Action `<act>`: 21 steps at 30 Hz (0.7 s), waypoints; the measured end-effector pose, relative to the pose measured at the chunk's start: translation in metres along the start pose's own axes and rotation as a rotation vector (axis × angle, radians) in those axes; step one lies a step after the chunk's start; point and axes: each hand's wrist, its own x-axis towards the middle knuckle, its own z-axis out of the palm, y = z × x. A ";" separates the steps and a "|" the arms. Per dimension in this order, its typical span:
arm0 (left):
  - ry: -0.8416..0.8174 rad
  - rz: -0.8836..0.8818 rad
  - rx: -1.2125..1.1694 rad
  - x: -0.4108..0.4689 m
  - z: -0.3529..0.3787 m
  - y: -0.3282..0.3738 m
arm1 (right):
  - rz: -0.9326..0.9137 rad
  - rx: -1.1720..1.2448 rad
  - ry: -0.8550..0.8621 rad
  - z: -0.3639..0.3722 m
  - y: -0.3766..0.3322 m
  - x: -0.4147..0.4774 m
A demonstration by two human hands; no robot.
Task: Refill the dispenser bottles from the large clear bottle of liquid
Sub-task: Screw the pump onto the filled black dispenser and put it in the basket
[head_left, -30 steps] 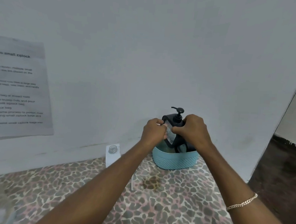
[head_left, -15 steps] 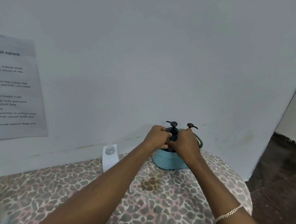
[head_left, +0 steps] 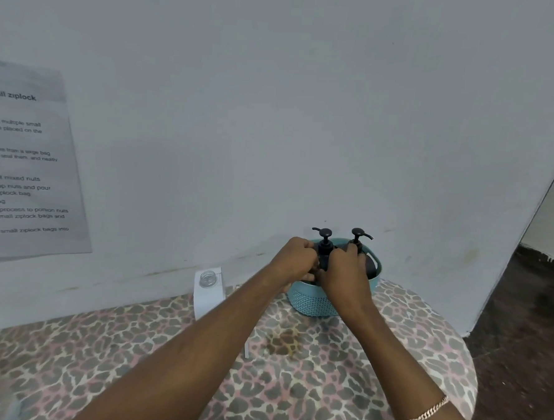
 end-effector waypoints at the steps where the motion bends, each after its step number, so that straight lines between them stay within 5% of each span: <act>1: -0.002 -0.004 0.004 -0.001 0.000 0.000 | -0.006 -0.007 0.010 0.001 0.000 -0.001; 14: -0.059 -0.040 0.203 -0.002 0.004 0.009 | -0.069 -0.152 0.099 0.008 0.004 -0.003; 21: 0.040 0.034 0.170 -0.010 0.004 -0.003 | -0.075 -0.070 0.112 0.007 0.006 -0.009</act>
